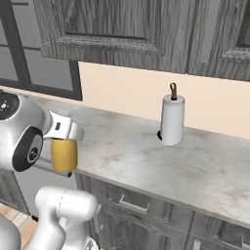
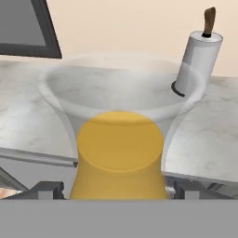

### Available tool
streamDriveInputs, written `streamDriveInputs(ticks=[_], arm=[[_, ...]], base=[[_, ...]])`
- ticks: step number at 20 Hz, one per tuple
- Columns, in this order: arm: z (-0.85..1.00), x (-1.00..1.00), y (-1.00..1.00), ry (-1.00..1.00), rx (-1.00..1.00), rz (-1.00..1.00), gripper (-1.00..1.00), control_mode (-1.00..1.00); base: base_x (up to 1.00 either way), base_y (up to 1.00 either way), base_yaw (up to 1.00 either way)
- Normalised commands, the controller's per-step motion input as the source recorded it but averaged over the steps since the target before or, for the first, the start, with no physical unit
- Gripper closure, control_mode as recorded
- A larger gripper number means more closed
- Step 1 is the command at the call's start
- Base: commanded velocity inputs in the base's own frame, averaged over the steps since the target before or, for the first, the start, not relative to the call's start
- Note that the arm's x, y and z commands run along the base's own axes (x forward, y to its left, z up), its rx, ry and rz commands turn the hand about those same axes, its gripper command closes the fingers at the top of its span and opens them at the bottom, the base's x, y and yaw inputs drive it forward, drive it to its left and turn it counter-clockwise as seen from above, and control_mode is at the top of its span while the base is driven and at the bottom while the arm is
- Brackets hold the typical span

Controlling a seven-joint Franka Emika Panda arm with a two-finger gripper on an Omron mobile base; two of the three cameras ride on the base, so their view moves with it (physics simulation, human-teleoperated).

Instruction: Move the walnut and cherry from the second highest shelf to the top shelf to make space. Then, place the pitcher from the counter on the cleared second highest shelf.

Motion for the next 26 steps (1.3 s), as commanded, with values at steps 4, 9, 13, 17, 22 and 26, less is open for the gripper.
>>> streamDriveInputs(ticks=[4,9,13,17,22,26], arm=[[0.00,0.00,0.00,0.00,0.00,0.00,1.00,1.00],[0.00,0.00,0.00,0.00,0.00,0.00,1.00,1.00],[0.00,0.00,0.00,0.00,0.00,0.00,1.00,1.00],[0.00,0.00,0.00,0.00,0.00,0.00,1.00,1.00],[0.00,0.00,0.00,0.00,0.00,0.00,1.00,1.00],[0.00,0.00,0.00,0.00,0.00,0.00,1.00,1.00]], base=[[-0.90,-0.42,-0.28],[-0.75,-0.63,-0.54],[-0.18,-0.55,-0.68],[-0.01,-0.73,-0.65],[0.00,-0.98,-0.56],[0.00,-0.99,-0.49]])
